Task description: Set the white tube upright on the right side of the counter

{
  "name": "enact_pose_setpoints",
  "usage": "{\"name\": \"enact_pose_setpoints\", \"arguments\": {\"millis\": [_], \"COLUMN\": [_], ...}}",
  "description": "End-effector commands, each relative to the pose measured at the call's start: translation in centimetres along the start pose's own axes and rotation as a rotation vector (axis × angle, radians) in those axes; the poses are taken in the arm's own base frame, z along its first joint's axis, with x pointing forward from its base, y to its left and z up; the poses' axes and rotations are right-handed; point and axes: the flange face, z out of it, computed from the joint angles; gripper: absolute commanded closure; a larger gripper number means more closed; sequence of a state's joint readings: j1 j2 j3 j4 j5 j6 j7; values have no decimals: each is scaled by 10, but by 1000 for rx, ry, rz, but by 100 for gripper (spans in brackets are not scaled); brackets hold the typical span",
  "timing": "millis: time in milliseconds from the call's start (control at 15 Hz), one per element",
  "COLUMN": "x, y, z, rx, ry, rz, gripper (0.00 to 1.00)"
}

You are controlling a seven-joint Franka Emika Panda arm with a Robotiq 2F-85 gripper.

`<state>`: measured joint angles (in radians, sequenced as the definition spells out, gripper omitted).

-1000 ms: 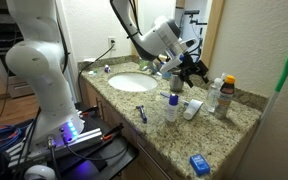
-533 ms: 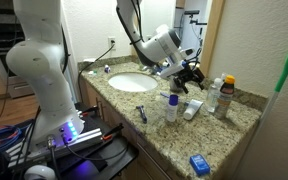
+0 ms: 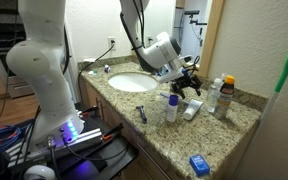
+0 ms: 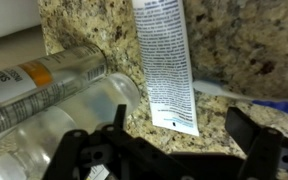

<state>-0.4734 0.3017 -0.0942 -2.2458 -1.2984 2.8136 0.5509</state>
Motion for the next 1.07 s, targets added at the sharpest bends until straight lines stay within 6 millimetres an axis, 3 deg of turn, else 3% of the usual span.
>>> {"name": "enact_pose_setpoints", "arguments": {"millis": [0,533,800,867,933,1000], "x": [11,11,7,4,1,-1], "y": [2,-3,3,2,2,2], "z": [15,47,54,55,56,57], "rx": [-29,-126,-155,-155,-152,-152], "ry": [33,67,74,71,66,64], "rz": [-32,-59,-54,-61,-66,-68], "gripper": [0,0,0,3,27,28]}}
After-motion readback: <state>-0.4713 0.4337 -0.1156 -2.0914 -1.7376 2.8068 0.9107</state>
